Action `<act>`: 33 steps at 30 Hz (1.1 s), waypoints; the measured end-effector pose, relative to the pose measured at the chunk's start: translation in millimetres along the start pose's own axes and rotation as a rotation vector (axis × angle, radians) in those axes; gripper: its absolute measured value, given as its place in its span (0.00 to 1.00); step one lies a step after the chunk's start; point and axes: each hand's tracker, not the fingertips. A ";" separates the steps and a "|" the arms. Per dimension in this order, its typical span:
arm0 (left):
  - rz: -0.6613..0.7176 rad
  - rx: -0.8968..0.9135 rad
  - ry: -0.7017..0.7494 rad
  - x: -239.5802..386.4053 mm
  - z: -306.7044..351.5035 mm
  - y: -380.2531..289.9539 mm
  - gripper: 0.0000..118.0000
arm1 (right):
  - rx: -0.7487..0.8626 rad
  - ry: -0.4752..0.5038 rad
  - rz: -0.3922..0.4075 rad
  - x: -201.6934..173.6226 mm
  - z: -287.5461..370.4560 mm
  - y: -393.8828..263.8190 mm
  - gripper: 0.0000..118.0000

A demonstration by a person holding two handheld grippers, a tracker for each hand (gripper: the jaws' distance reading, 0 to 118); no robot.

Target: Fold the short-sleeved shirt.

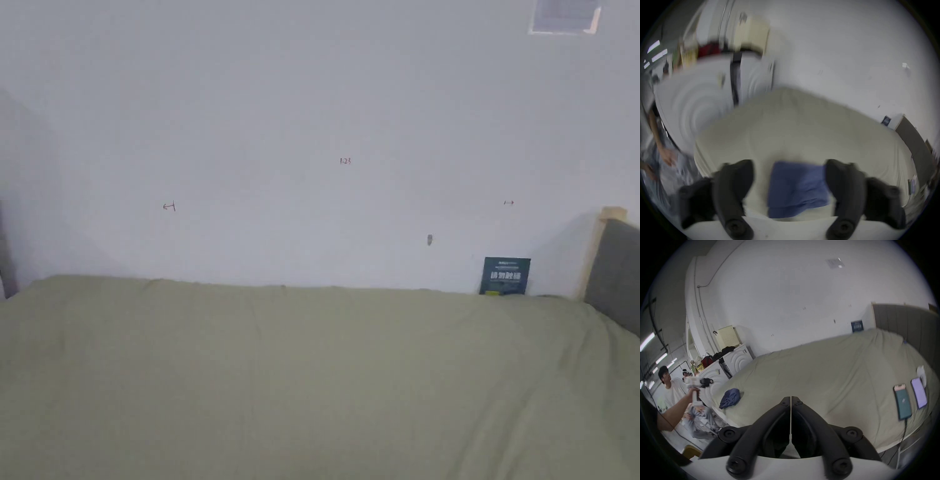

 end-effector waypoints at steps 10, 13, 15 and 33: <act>-0.173 0.424 -0.340 269.9 137.9 -2.9 0.03 | 0.362 -0.223 0.370 -68.1 3.0 90.0 0.01; -0.199 0.410 -0.327 290.8 139.0 -12.7 0.03 | 0.374 -0.246 0.362 -78.6 5.8 98.9 0.01; -0.183 0.425 -0.366 297.6 149.9 -16.0 0.03 | 0.407 -0.259 0.334 -80.2 12.3 99.9 0.01; -0.204 0.437 -0.398 312.0 154.4 1.1 0.89 | 0.355 -0.252 0.262 -63.4 14.4 91.4 0.79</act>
